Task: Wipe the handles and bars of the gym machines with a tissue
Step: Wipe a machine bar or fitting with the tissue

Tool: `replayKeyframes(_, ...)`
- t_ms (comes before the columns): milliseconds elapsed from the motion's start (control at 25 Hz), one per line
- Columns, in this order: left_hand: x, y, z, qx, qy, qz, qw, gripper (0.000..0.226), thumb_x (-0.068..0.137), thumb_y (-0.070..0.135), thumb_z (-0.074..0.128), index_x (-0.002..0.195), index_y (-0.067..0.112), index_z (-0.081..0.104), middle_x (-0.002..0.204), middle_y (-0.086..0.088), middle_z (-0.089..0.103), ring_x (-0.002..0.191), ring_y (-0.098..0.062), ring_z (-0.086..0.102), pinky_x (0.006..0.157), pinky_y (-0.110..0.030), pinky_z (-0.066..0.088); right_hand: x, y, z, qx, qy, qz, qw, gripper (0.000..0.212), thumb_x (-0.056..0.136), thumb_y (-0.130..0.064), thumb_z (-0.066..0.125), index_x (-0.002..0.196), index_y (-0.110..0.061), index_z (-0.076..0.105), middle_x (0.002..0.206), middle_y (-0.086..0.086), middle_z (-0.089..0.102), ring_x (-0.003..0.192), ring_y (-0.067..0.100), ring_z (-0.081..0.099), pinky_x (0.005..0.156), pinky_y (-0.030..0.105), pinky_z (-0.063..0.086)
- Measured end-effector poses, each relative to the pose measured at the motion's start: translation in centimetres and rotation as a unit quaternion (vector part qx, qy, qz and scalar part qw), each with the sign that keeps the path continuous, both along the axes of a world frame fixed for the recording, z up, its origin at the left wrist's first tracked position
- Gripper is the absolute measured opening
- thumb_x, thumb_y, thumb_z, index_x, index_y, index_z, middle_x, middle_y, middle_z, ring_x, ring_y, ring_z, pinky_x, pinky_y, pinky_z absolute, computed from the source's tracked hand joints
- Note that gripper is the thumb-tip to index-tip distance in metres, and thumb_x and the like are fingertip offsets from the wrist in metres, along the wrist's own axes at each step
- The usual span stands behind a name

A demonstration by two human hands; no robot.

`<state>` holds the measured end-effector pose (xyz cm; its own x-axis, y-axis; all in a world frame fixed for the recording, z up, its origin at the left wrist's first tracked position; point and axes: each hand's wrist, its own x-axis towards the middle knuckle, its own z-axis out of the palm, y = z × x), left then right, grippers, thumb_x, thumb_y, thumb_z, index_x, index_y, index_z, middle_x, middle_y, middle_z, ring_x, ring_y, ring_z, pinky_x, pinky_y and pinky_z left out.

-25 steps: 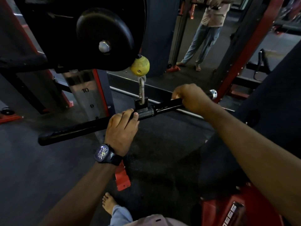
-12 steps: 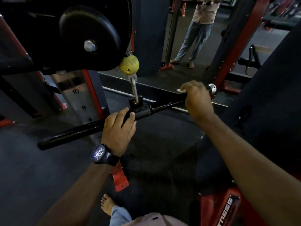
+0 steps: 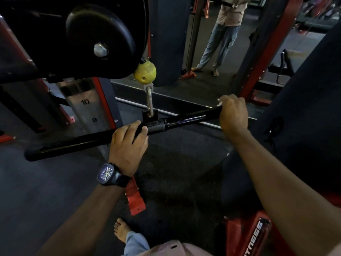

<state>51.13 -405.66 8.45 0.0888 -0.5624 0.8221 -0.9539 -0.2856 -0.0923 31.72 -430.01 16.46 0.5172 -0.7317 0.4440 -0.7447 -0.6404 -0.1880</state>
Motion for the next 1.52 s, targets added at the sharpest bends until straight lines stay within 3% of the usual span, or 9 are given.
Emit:
replayKeyframes(360,-0.3,0.4,0.0,0.0,0.009,0.013,1.0,0.022,0.095,0.021,0.06,0.115,0.012,0.06,0.121,-0.014,0.065,0.1,-0.032,0.053,0.084,-0.047,0.046,3.6,8.6,-3.9,0.06,-0.378,0.039,0.923,0.031,0.085,0.01,0.06,0.105,-0.01,0.072,0.104,-0.004,0.068,0.103,0.009,0.06,0.096,0.027,0.048)
replayKeyframes(400,-0.4,0.4,0.0,0.003,0.005,0.012,1.0,0.023,0.095,0.021,0.06,0.116,0.012,0.059,0.121,-0.014,0.064,0.099,-0.033,0.054,0.084,-0.047,0.046,3.6,9.6,-4.4,0.103,-0.466,0.0,0.879,0.03,0.087,0.008,0.06,0.107,-0.011,0.071,0.107,-0.007,0.066,0.104,0.007,0.06,0.097,0.026,0.048)
replayKeyframes(520,-0.7,0.7,-0.1,-0.002,-0.008,0.015,1.0,0.021,0.098,0.021,0.058,0.116,0.011,0.06,0.121,-0.015,0.065,0.096,-0.033,0.057,0.082,-0.046,0.048,3.7,9.5,-4.3,0.305,-0.701,-0.184,0.618,0.021,0.096,-0.001,0.056,0.104,-0.015,0.07,0.098,-0.008,0.068,0.092,0.002,0.064,0.097,0.027,0.053)
replayKeyframes(640,-1.0,0.6,0.0,-0.003,0.0,0.019,1.0,0.02,0.098,0.021,0.059,0.115,0.011,0.061,0.12,-0.014,0.065,0.092,-0.034,0.057,0.08,-0.046,0.048,3.5,5.2,-2.7,0.409,-0.757,-0.164,0.483,0.015,0.096,-0.001,0.058,0.107,-0.006,0.068,0.097,0.005,0.072,0.087,0.01,0.069,0.086,0.026,0.058)
replayKeyframes(760,-1.4,0.5,0.0,-0.015,0.003,0.015,1.0,0.019,0.097,0.02,0.061,0.114,0.011,0.062,0.12,-0.014,0.065,0.088,-0.034,0.059,0.078,-0.045,0.048,4.1,2.4,-0.3,0.459,-0.774,-0.13,0.416,0.02,0.095,-0.005,0.062,0.115,0.0,0.067,0.091,0.007,0.07,0.076,0.013,0.067,0.067,0.019,0.056)
replayKeyframes(1040,-1.0,0.4,-0.9,-0.009,-0.001,0.017,1.0,0.023,0.097,0.02,0.06,0.118,0.013,0.059,0.124,-0.015,0.064,0.085,-0.035,0.059,0.075,-0.046,0.05,5.7,2.3,0.3,0.515,-0.747,-0.099,0.409,0.021,0.098,-0.001,0.054,0.117,0.0,0.063,0.106,0.012,0.069,0.093,0.019,0.068,0.089,0.031,0.059)
replayKeyframes(1200,-0.3,0.5,-1.6,0.01,0.004,0.01,1.0,0.025,0.098,0.018,0.06,0.122,0.011,0.056,0.126,-0.017,0.063,0.09,-0.035,0.064,0.077,-0.046,0.049,6.1,4.0,-0.5,0.513,-0.692,-0.018,0.507,0.011,0.098,0.0,0.056,0.105,-0.007,0.059,0.111,0.013,0.067,0.102,0.021,0.068,0.087,0.031,0.059)
replayKeyframes(1360,-0.5,0.1,-2.5,0.017,-0.002,0.013,1.0,0.026,0.098,0.016,0.06,0.123,0.008,0.059,0.127,-0.019,0.062,0.089,-0.036,0.063,0.077,-0.045,0.048,6.4,2.9,0.6,0.495,-0.707,-0.01,0.504,0.017,0.097,0.002,0.055,0.113,-0.004,0.057,0.12,0.019,0.066,0.108,0.025,0.069,0.091,0.036,0.059)
replayKeyframes(1520,-0.2,0.0,-2.5,0.012,-0.003,0.02,1.0,0.026,0.098,0.017,0.061,0.122,0.009,0.061,0.127,-0.017,0.063,0.089,-0.035,0.065,0.077,-0.044,0.047,6.6,4.6,-0.2,0.511,-0.643,-0.002,0.57,0.019,0.097,0.002,0.057,0.116,0.001,0.056,0.118,0.02,0.066,0.108,0.025,0.068,0.089,0.032,0.059)
